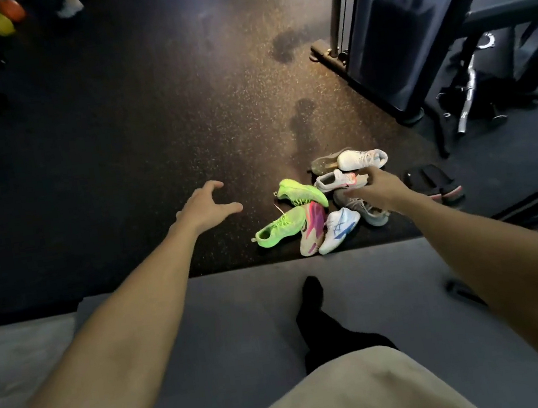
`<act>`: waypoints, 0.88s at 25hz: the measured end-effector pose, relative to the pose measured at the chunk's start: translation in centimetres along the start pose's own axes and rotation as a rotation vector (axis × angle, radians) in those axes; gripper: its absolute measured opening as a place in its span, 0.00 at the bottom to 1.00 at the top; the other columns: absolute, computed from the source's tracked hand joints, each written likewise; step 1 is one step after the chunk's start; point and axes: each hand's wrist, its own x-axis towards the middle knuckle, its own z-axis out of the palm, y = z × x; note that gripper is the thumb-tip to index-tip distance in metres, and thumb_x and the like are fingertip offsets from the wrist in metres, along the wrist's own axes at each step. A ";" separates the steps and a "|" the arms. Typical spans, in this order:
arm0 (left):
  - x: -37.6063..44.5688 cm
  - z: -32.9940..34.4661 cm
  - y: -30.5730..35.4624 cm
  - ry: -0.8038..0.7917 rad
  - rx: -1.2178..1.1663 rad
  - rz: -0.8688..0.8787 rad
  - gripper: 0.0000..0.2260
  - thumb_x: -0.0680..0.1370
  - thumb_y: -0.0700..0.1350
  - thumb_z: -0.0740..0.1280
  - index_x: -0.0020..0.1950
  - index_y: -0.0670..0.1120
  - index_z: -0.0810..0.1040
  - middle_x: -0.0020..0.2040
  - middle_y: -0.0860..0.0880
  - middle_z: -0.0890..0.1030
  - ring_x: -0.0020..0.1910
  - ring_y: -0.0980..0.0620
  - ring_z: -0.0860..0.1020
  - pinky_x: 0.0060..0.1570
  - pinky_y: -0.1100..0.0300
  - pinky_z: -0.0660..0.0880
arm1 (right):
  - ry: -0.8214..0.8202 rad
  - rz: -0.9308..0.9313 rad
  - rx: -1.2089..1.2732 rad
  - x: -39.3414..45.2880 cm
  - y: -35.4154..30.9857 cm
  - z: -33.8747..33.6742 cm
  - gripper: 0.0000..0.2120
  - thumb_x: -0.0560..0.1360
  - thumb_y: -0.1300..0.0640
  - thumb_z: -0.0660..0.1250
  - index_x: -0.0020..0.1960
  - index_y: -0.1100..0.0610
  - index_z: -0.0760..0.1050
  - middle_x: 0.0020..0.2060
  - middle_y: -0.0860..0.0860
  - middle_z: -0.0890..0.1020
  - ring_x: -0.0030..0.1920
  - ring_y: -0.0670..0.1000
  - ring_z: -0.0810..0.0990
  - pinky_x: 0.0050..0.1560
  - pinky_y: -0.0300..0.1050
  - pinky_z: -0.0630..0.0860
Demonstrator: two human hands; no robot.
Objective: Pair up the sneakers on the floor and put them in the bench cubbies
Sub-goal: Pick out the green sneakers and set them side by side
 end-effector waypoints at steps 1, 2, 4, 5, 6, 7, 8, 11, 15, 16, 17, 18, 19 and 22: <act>2.5 -0.9 0.6 -0.007 0.010 0.003 0.33 0.72 0.61 0.71 0.73 0.58 0.63 0.74 0.47 0.64 0.71 0.43 0.65 0.68 0.37 0.63 | 0.011 0.014 0.001 2.3 -0.8 0.1 0.30 0.68 0.42 0.72 0.65 0.52 0.71 0.60 0.54 0.78 0.58 0.56 0.77 0.57 0.50 0.73; 4.7 -1.7 1.1 -0.015 0.018 0.003 0.33 0.72 0.61 0.71 0.73 0.58 0.63 0.74 0.47 0.64 0.71 0.44 0.66 0.68 0.38 0.64 | 0.023 0.025 0.004 4.4 -1.5 0.1 0.31 0.67 0.39 0.72 0.65 0.50 0.71 0.61 0.54 0.78 0.59 0.57 0.76 0.59 0.52 0.73; 9.7 -2.8 2.0 -0.023 0.053 0.008 0.33 0.72 0.61 0.71 0.73 0.59 0.63 0.73 0.48 0.65 0.71 0.44 0.66 0.68 0.38 0.64 | 0.037 0.041 -0.008 8.9 -2.6 0.5 0.33 0.64 0.35 0.69 0.65 0.48 0.70 0.61 0.54 0.78 0.61 0.57 0.76 0.62 0.54 0.72; 12.5 -3.0 2.3 -0.031 0.068 0.014 0.32 0.72 0.61 0.71 0.73 0.59 0.63 0.73 0.48 0.65 0.70 0.44 0.67 0.67 0.38 0.65 | 0.046 0.055 -0.014 11.5 -2.9 0.9 0.34 0.64 0.34 0.68 0.66 0.48 0.70 0.62 0.53 0.78 0.62 0.57 0.75 0.63 0.56 0.71; 15.4 -3.0 2.5 -0.042 0.075 0.016 0.32 0.72 0.61 0.71 0.73 0.60 0.63 0.73 0.48 0.65 0.70 0.44 0.67 0.67 0.38 0.65 | 0.056 0.062 -0.019 13.8 -3.1 1.5 0.34 0.65 0.35 0.68 0.66 0.48 0.69 0.62 0.53 0.78 0.62 0.58 0.75 0.63 0.57 0.71; 18.2 -2.7 2.5 -0.052 0.085 0.023 0.32 0.72 0.61 0.71 0.73 0.60 0.63 0.73 0.48 0.65 0.70 0.44 0.67 0.67 0.38 0.65 | 0.068 0.063 -0.032 16.1 -3.4 2.2 0.33 0.66 0.37 0.69 0.67 0.50 0.69 0.62 0.53 0.78 0.62 0.58 0.75 0.63 0.57 0.71; 20.9 -2.3 2.5 -0.062 0.103 0.038 0.32 0.72 0.61 0.71 0.73 0.60 0.63 0.73 0.49 0.65 0.70 0.44 0.67 0.67 0.38 0.65 | 0.078 0.070 -0.043 18.2 -3.3 3.1 0.31 0.68 0.38 0.69 0.66 0.51 0.70 0.62 0.53 0.78 0.62 0.58 0.76 0.63 0.57 0.72; 29.0 0.4 2.0 -0.069 0.164 0.106 0.31 0.73 0.60 0.71 0.73 0.59 0.64 0.72 0.48 0.67 0.70 0.44 0.68 0.67 0.40 0.66 | 0.121 0.101 -0.043 24.7 -1.6 6.7 0.28 0.69 0.40 0.69 0.65 0.52 0.71 0.61 0.53 0.78 0.61 0.58 0.76 0.62 0.57 0.73; 40.3 7.5 -0.3 -0.088 0.237 0.186 0.30 0.73 0.58 0.71 0.73 0.58 0.64 0.71 0.48 0.68 0.69 0.45 0.70 0.65 0.43 0.69 | 0.156 0.115 -0.041 33.1 4.4 14.4 0.26 0.70 0.40 0.68 0.62 0.54 0.72 0.59 0.55 0.79 0.59 0.59 0.77 0.59 0.57 0.74; 43.0 9.8 -1.1 -0.092 0.264 0.204 0.30 0.73 0.58 0.71 0.72 0.58 0.64 0.71 0.48 0.69 0.68 0.45 0.70 0.65 0.44 0.70 | 0.149 0.117 -0.061 35.2 6.3 16.6 0.27 0.70 0.41 0.68 0.62 0.55 0.71 0.59 0.55 0.79 0.59 0.59 0.77 0.59 0.56 0.75; 45.7 12.0 -1.9 -0.090 0.293 0.222 0.30 0.73 0.58 0.71 0.72 0.57 0.64 0.70 0.48 0.69 0.67 0.45 0.71 0.64 0.44 0.71 | 0.143 0.121 -0.081 36.9 8.1 18.9 0.27 0.71 0.41 0.68 0.63 0.56 0.71 0.59 0.56 0.78 0.59 0.59 0.77 0.58 0.56 0.75; 48.2 14.2 -2.7 -0.083 0.317 0.241 0.30 0.74 0.58 0.71 0.72 0.57 0.64 0.69 0.48 0.70 0.67 0.45 0.71 0.63 0.45 0.71 | 0.139 0.126 -0.091 38.7 10.0 21.3 0.27 0.71 0.41 0.67 0.63 0.57 0.70 0.59 0.57 0.78 0.58 0.59 0.77 0.57 0.55 0.75; 50.4 16.2 -3.4 -0.080 0.341 0.261 0.30 0.74 0.57 0.71 0.73 0.57 0.64 0.69 0.47 0.70 0.66 0.45 0.71 0.63 0.45 0.72 | 0.135 0.125 -0.088 40.1 11.7 23.6 0.26 0.71 0.41 0.67 0.62 0.57 0.70 0.58 0.57 0.78 0.57 0.59 0.77 0.56 0.54 0.75; 56.9 22.3 -6.0 -0.089 0.393 0.313 0.29 0.74 0.55 0.72 0.72 0.56 0.65 0.68 0.46 0.72 0.66 0.45 0.72 0.62 0.46 0.73 | 0.119 0.133 -0.111 44.1 16.7 30.9 0.25 0.73 0.41 0.65 0.60 0.57 0.69 0.58 0.57 0.78 0.57 0.60 0.77 0.57 0.55 0.74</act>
